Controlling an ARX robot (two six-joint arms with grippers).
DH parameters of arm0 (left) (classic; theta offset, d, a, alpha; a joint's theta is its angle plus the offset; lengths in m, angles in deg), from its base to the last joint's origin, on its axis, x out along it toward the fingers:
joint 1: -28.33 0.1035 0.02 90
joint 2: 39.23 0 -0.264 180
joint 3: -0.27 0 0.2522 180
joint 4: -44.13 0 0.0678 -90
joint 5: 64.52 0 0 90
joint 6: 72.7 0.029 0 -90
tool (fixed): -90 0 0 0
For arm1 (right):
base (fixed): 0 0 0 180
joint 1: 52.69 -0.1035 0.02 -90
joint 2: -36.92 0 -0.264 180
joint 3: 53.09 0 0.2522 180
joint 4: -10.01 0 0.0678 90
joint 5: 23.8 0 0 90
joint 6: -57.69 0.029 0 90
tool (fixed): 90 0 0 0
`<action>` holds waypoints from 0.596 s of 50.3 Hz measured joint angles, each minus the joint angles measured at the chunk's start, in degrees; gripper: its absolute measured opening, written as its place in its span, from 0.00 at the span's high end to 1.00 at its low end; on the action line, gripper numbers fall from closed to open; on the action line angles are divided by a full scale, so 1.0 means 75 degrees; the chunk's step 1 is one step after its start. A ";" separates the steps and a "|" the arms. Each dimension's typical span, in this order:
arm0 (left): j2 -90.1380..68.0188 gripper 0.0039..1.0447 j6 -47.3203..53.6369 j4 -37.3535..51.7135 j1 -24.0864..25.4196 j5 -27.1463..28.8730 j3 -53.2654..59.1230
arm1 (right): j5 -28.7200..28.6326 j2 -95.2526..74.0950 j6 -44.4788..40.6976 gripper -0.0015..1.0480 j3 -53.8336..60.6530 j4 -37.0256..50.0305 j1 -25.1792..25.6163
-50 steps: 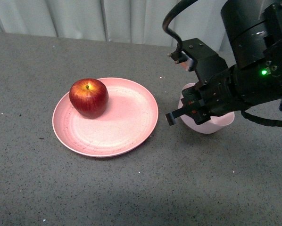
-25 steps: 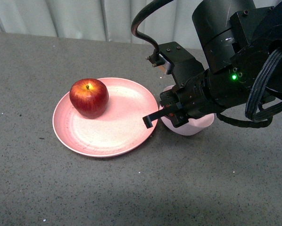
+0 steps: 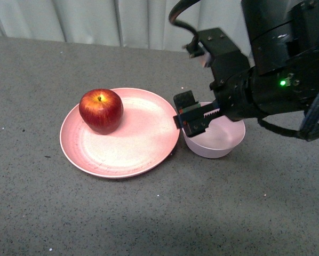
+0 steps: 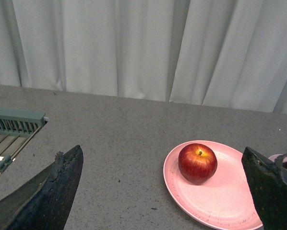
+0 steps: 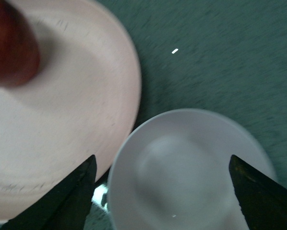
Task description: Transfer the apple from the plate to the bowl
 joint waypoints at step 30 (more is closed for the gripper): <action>0.0009 0.06 0.0000 0.0000 0.0000 0.0003 0.0000 | 0.2468 0.3637 0.0513 0.29 0.4546 0.5919 0.1137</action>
